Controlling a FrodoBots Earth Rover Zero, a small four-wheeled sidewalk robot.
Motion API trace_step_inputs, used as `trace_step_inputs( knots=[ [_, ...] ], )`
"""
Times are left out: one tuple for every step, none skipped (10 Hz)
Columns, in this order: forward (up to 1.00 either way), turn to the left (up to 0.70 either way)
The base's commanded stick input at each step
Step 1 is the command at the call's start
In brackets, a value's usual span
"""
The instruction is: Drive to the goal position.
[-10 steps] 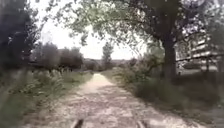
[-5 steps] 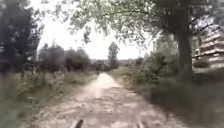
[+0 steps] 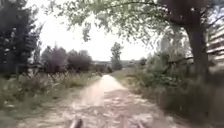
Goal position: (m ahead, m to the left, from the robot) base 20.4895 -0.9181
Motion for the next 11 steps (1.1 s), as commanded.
trace_step_inputs(
  knots=[
    [0.85, 0.0],
    [0.85, 0.0],
    [0.85, 0.0],
    [0.85, 0.0],
    [0.85, 0.0],
    [0.85, 0.0],
    [0.85, 0.0],
    [0.85, 0.0],
    [0.85, 0.0],
    [0.85, 0.0],
    [0.85, 0.0]
  ],
)
